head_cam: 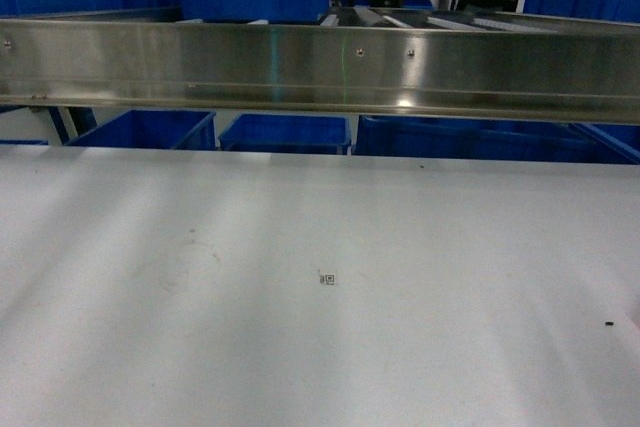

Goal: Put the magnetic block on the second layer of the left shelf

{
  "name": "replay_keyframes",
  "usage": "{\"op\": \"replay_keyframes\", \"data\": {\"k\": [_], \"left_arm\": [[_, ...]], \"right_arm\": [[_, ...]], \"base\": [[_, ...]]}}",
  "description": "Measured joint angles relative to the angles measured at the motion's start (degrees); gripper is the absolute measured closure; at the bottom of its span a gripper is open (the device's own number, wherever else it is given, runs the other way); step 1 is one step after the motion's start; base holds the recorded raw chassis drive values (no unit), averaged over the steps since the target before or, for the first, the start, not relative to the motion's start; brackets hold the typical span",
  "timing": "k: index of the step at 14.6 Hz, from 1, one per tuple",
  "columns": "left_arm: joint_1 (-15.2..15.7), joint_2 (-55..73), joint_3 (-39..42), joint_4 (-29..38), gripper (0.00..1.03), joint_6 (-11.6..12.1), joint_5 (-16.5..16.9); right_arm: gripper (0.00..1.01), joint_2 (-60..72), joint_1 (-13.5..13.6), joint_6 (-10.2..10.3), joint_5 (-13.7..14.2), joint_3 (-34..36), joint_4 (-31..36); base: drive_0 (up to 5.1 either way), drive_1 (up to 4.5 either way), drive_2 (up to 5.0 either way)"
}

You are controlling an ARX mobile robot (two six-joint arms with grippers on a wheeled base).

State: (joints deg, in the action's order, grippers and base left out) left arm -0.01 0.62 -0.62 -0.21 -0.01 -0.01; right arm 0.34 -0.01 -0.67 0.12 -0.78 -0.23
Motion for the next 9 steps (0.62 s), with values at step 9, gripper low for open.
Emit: {"op": "replay_keyframes", "data": {"k": [9], "left_arm": [[0.0,0.0,0.0,0.0,0.05,0.0,0.0]], "right_arm": [[0.03,0.0,0.0,0.0,0.0,0.0,0.0]], "base": [[0.0,0.0,0.0]]}}
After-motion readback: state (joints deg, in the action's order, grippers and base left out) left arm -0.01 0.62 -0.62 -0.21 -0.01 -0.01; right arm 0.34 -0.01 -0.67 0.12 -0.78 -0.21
